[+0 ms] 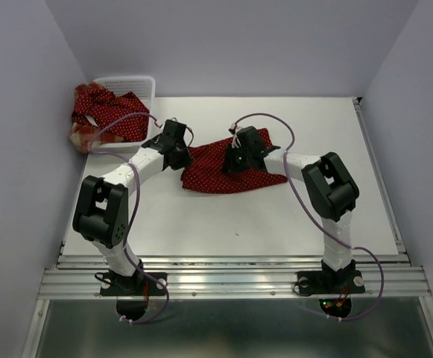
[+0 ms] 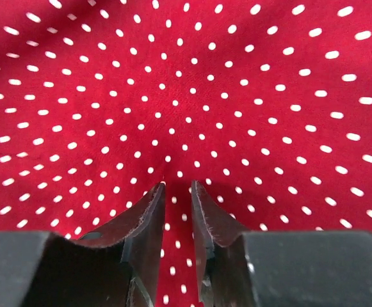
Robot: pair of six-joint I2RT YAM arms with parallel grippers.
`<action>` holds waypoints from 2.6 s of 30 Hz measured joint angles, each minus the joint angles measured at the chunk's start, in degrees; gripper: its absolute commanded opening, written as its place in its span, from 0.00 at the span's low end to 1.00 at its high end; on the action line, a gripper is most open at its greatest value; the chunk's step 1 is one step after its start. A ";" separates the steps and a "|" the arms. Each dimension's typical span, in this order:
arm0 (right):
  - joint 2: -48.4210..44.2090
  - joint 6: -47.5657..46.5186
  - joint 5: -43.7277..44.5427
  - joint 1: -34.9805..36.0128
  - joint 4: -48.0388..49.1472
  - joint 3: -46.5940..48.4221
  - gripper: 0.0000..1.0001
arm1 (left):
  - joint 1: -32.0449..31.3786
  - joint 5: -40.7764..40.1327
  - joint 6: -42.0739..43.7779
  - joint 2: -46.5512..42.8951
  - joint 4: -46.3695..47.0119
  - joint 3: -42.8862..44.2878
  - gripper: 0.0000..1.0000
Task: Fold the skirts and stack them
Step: Fold the skirt
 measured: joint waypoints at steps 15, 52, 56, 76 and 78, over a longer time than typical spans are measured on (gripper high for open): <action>3.08 0.94 1.29 3.26 1.29 2.36 0.71 | 0.00 -1.53 0.87 -0.59 -5.64 5.42 0.00; -3.19 -3.26 16.24 -14.01 -13.92 -0.52 0.37 | 0.00 -5.27 3.89 -0.57 -10.84 9.77 0.00; -2.89 -2.78 15.32 -14.01 -13.92 -0.72 0.31 | -0.02 -5.18 3.76 0.04 -11.43 10.82 0.00; -4.79 -2.27 6.12 -14.53 -6.82 -6.16 0.27 | -8.28 -3.56 0.72 9.97 -13.49 26.14 0.00; -4.81 -2.16 5.49 -14.53 -6.67 -6.23 0.27 | -9.09 -3.32 0.39 12.13 -13.86 28.41 0.00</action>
